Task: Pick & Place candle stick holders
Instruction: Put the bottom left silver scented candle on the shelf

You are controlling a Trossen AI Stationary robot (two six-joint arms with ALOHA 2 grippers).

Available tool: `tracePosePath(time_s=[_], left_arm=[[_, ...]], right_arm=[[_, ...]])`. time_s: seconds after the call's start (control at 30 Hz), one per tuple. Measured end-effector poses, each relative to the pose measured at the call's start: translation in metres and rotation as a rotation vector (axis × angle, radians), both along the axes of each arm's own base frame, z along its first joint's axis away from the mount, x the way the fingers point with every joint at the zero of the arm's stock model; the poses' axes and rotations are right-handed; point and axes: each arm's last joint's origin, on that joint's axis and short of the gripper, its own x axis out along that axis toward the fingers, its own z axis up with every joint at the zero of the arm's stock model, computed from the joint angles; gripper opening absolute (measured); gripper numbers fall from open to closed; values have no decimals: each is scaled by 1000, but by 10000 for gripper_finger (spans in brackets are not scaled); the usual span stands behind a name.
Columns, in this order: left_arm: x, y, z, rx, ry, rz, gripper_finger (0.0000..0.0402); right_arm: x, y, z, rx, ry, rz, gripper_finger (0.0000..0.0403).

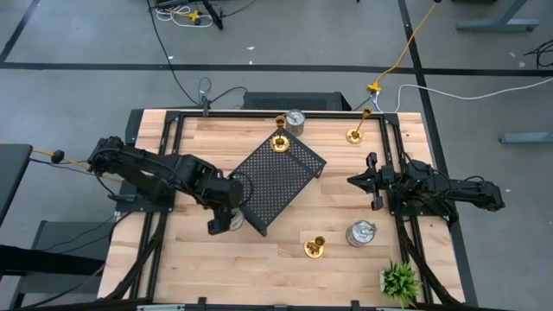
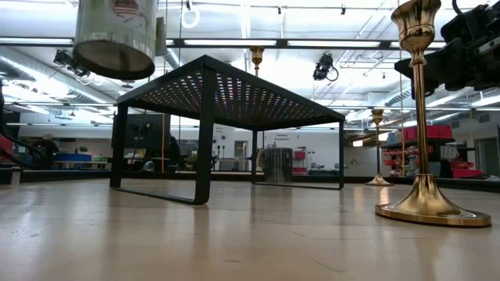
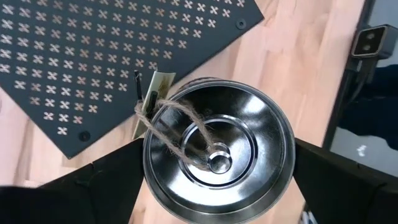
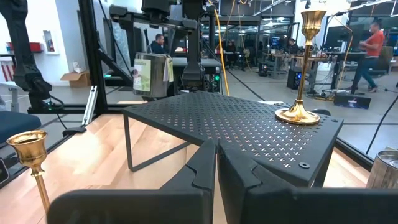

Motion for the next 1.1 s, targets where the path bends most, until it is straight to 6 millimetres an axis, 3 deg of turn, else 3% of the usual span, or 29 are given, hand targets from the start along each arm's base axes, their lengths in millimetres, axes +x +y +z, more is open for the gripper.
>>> tracePosePath(time_s=[0.47,1.1], left_arm=[[-12,13,15,18,-68,-32,374],[-8,69,28,122,-102,178,374]], right_arm=[[0,0,0,0,0,0,23],[0,0,0,0,0,0,23]])
